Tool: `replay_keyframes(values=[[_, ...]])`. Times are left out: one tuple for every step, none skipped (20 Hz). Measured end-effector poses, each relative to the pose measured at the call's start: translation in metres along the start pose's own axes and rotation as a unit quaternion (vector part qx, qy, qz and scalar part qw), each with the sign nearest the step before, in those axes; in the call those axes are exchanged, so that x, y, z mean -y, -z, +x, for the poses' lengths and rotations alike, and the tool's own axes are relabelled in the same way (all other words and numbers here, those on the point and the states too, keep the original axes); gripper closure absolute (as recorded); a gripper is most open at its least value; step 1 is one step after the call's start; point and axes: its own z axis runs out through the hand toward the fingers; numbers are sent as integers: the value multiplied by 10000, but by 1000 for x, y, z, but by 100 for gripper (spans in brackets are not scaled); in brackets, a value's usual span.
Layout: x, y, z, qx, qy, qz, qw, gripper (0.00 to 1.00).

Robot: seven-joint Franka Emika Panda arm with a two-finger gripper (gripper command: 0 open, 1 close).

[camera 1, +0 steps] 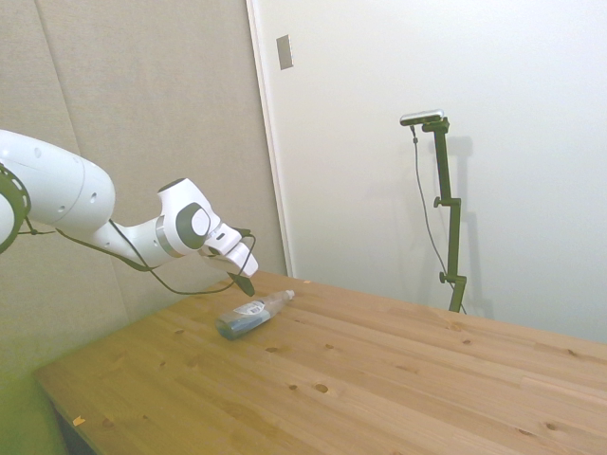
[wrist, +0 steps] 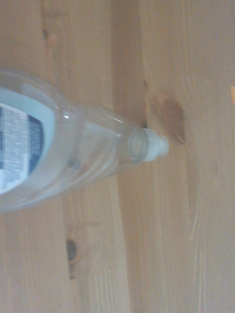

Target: Knock down the dish soap

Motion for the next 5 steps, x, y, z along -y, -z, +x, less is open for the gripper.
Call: replay_keyframes(values=[[3, -4, 5, -35, -47, 16, 10000, 100], [6, -8, 8, -66, -85, 19, 9999, 100], [8, -11, 10, -97, -113, 14, 9999, 100], [10, -14, 12, -125, -145, 12, 9998, 100], [11, -16, 13, -138, -172, 1, 9998, 100]])
